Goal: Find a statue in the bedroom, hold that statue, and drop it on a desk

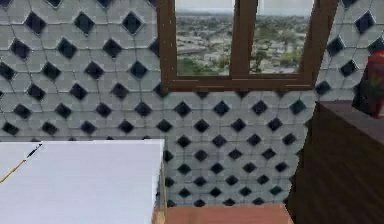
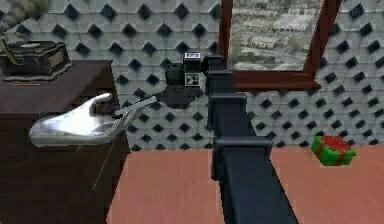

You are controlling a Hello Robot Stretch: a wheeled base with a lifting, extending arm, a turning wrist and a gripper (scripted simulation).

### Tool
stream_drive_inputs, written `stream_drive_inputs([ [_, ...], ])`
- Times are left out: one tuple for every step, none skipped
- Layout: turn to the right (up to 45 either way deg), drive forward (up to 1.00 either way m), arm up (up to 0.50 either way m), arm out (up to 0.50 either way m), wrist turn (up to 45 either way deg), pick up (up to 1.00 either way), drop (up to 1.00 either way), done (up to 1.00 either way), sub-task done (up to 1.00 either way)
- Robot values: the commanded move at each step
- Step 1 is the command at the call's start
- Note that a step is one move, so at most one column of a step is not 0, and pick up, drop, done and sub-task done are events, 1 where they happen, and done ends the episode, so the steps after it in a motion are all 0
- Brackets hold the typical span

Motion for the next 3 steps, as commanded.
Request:
stream_drive_inputs([
  [-45.0,0.00,0.00,0.00,0.0,0.00,0.00,0.00,0.00],
  [-45.0,0.00,0.00,0.00,0.0,0.00,0.00,0.00,0.00],
  [-45.0,0.00,0.00,0.00,0.0,0.00,0.00,0.00,0.00],
])
